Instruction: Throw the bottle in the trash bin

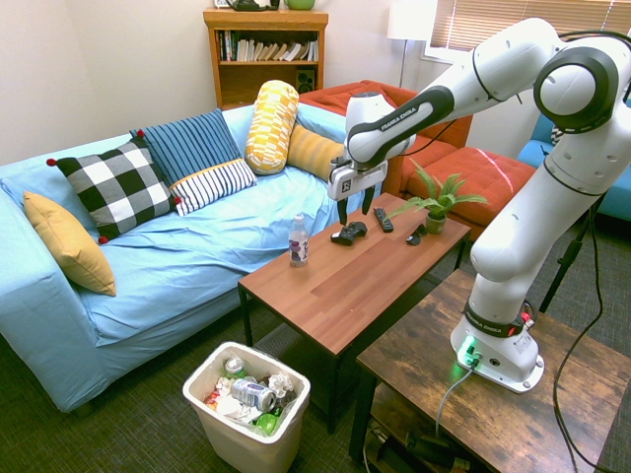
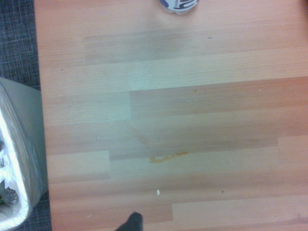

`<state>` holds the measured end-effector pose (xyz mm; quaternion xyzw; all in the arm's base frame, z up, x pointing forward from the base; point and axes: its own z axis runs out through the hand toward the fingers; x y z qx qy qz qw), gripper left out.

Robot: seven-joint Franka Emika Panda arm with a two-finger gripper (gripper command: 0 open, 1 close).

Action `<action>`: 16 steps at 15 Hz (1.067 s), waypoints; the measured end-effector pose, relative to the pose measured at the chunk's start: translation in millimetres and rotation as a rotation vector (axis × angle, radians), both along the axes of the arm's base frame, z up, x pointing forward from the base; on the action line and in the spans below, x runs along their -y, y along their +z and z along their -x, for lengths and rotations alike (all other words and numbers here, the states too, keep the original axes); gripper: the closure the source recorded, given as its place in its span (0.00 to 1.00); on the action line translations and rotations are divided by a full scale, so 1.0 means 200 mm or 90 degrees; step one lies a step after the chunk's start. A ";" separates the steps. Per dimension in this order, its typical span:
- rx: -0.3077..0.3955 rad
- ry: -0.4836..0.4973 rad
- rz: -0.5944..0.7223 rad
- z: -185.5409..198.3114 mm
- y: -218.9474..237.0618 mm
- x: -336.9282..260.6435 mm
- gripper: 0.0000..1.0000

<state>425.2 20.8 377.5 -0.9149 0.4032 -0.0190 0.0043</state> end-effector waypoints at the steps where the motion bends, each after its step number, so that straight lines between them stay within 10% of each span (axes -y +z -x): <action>1: 0.000 0.000 0.000 0.00 0.00 0.00 0.00; 16: 0.045 -0.135 0.067 -0.86 -0.25 -0.16 0.00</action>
